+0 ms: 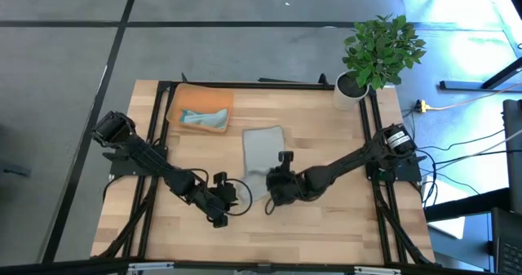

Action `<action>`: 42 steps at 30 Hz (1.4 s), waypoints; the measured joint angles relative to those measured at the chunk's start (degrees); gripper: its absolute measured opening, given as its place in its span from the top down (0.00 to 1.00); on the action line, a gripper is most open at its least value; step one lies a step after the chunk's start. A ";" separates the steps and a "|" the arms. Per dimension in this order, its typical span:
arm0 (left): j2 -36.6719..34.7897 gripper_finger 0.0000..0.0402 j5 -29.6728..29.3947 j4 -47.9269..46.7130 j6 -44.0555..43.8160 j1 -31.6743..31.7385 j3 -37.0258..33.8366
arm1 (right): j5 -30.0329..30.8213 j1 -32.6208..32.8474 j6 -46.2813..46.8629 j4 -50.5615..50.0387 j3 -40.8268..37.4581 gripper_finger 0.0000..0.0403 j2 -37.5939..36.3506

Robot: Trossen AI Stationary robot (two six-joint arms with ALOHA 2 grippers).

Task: Roll microfiber towels into tight, uniform cylinder then place into a basket
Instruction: Fold the gray microfiber cloth

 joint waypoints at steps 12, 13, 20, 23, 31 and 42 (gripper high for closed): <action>0.00 0.84 -0.02 0.00 0.00 0.04 0.00 | 7.22 -6.18 1.22 -1.07 -0.19 0.98 0.00; 0.00 0.84 -0.02 0.00 0.00 0.04 0.00 | 8.54 -6.41 1.18 -1.07 -0.19 0.98 0.00; 0.00 0.84 -0.04 0.00 0.00 0.04 0.00 | 16.83 -7.62 -0.65 0.63 -0.25 0.98 0.00; 0.00 0.84 -0.04 0.00 0.00 0.04 0.00 | 18.25 -8.39 -0.50 0.63 -0.25 0.98 0.00; 0.00 0.84 -0.15 0.00 0.02 0.05 0.00 | 18.60 -11.14 1.16 0.60 -0.27 0.98 0.00; 0.00 0.84 -11.79 0.00 1.75 0.07 0.00 | 13.38 -12.69 1.26 0.58 -0.27 0.98 0.00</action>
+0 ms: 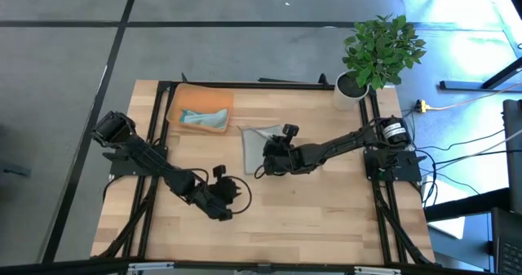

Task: Roll microfiber towels into tight, uniform cylinder then place into a basket
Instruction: Fold the gray microfiber cloth, then roll the gray microfiber cloth

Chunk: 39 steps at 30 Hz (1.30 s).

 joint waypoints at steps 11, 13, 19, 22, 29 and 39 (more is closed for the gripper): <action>-0.02 0.84 -6.17 -0.02 0.11 0.00 0.00 | -0.27 0.00 0.08 -0.02 0.00 0.98 0.00; 0.00 0.84 -6.15 -0.02 0.11 0.00 0.00 | -0.23 -0.03 1.38 0.00 0.00 0.97 0.00; -0.01 0.84 -6.06 -0.02 0.11 0.00 0.00 | 0.05 -0.49 2.67 -0.46 0.00 0.88 0.00; -0.02 0.84 -6.04 -0.02 0.09 0.00 0.00 | 0.23 -0.55 2.68 -0.46 0.00 0.81 0.00; -0.02 0.84 -6.07 -0.03 0.33 0.19 0.00 | 0.66 -0.52 2.55 -0.55 0.06 0.65 0.00; 2.10 0.84 -6.24 0.34 4.28 7.48 0.04 | -22.75 0.51 4.33 -7.11 -0.64 0.61 0.02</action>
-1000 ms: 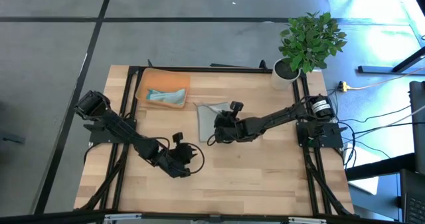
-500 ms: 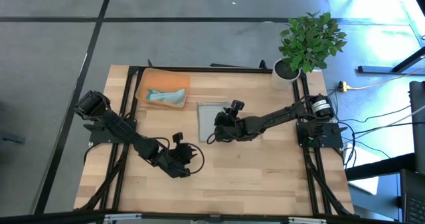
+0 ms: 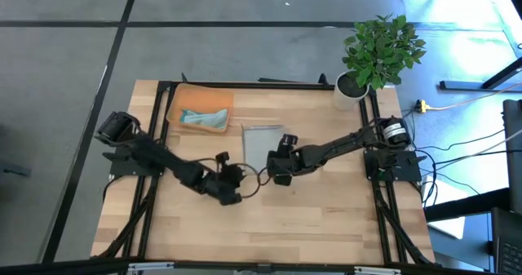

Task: Roll microfiber towels into tight, uniform cylinder then place into a basket
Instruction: Roll the gray microfiber cloth

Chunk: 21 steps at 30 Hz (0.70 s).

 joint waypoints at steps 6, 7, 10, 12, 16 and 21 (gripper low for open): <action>2.21 0.84 0.77 -0.15 1.97 6.44 -0.03 | -1.28 -0.09 1.69 3.55 -5.33 0.61 0.00; 2.41 0.84 1.77 0.15 2.04 7.35 -0.02 | -2.00 -0.07 1.79 4.55 -6.34 0.61 0.00; 2.51 0.84 5.16 -0.01 2.04 9.35 -0.02 | -5.46 -0.10 1.62 8.31 -8.66 0.61 -0.12; 2.51 0.84 6.86 0.09 2.02 10.32 -0.02 | -6.68 -0.14 1.94 9.72 -9.73 0.61 -0.40; 2.51 0.84 7.78 0.09 1.79 10.67 -0.02 | -6.77 1.23 3.18 10.49 -11.07 0.61 -0.39; 2.51 0.84 9.14 0.10 1.44 7.91 -0.02 | -7.29 4.58 3.05 11.32 -11.80 0.61 -0.34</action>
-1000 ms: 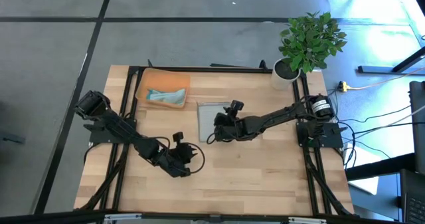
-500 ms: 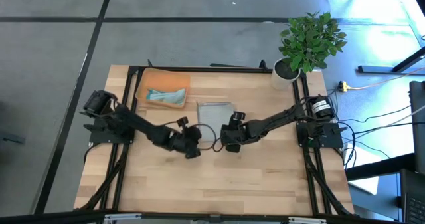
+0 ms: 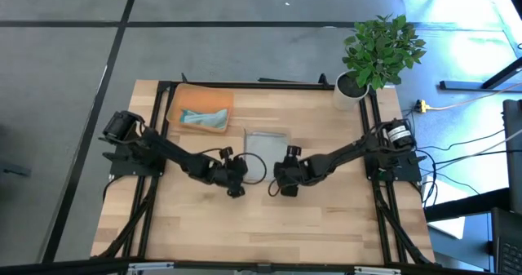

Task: Roll microfiber towels into tight, uniform cylinder then place into a basket
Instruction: Roll the gray microfiber cloth

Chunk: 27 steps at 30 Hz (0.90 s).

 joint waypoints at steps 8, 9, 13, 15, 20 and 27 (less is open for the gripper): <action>0.00 0.84 6.57 -0.02 -4.43 -6.61 0.00 | -4.85 6.36 0.60 4.11 -0.12 0.61 0.19; 0.01 0.84 6.58 0.00 -4.41 -7.59 0.00 | -5.87 7.15 1.02 4.96 -0.15 0.61 0.22; 0.02 0.84 6.65 0.00 -4.32 -11.29 0.00 | -8.14 10.22 2.13 7.76 -0.19 0.61 0.32; 0.02 0.84 6.63 0.00 -4.40 -12.57 0.00 | -8.08 11.35 0.99 8.14 -0.18 0.61 0.32; 0.02 0.84 6.63 0.22 -4.41 -14.05 0.00 | -6.44 13.12 -4.91 4.34 3.25 0.61 0.64; 0.02 0.84 6.25 0.46 -0.36 -13.88 0.00 | -6.19 14.47 -6.09 -8.32 12.65 0.61 0.67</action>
